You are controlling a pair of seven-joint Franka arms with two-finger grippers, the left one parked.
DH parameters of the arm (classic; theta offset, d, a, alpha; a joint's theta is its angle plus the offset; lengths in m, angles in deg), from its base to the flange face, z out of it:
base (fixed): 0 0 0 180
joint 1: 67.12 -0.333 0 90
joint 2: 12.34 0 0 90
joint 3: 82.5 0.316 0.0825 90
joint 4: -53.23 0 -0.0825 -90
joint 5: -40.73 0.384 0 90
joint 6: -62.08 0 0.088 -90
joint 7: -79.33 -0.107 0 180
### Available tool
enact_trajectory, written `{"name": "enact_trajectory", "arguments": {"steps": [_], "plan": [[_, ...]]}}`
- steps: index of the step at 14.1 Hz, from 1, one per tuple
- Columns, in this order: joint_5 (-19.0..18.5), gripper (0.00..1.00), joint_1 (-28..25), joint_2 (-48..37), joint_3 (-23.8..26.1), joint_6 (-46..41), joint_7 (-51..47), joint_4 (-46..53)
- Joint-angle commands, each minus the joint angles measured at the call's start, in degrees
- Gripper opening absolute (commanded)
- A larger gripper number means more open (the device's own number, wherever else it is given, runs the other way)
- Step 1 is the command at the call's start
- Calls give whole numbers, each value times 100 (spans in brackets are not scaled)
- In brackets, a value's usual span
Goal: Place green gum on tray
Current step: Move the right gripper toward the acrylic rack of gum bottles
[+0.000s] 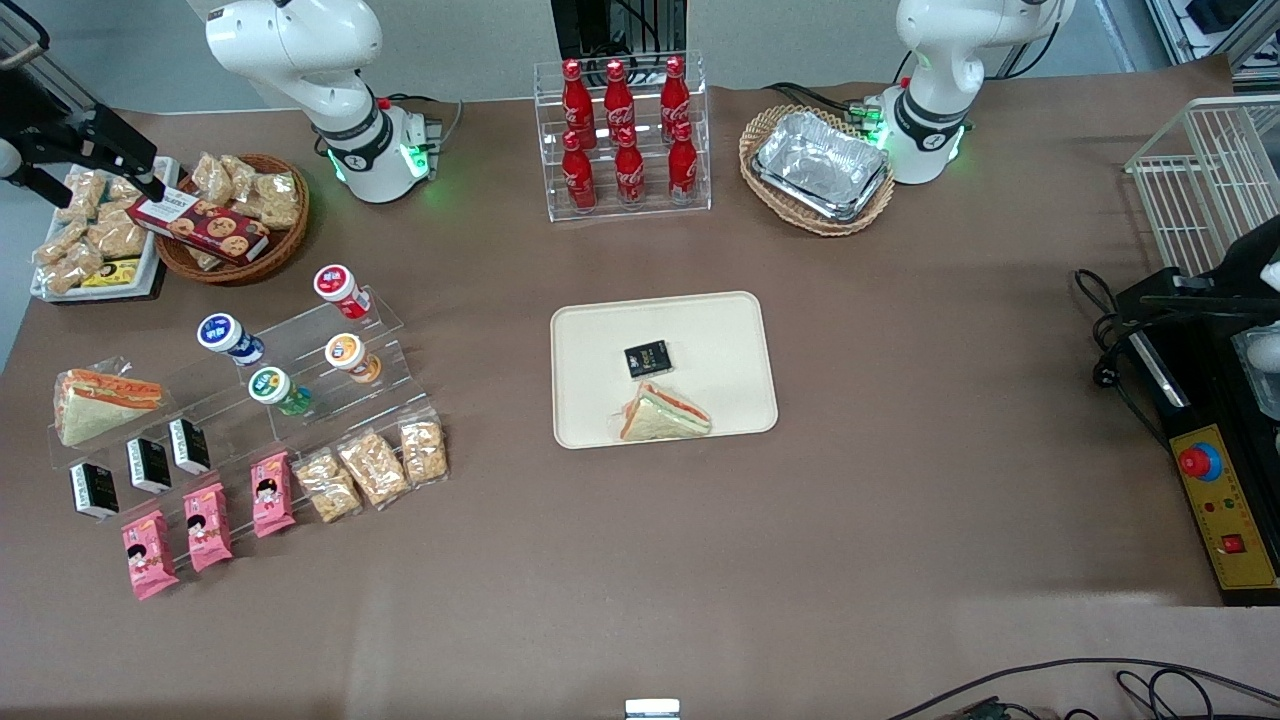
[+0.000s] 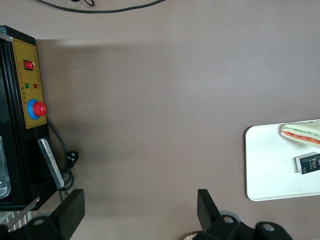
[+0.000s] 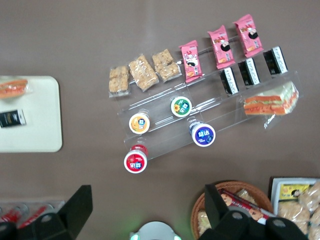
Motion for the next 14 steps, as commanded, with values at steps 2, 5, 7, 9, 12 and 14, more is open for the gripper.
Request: {"name": "enact_trajectory", "arguments": {"steps": [2,5,7,9,12,14], "plan": [[100,100,70,939,-407,-38,1070,893],[56,100,87,1396,-496,24,1168,1226],[65,100,87,1879,-540,32,1176,1683],[73,100,87,2267,-549,76,1185,1974],[135,100,184,2286,-575,76,1369,1879],[135,100,167,2286,-575,294,1396,1503]]}}
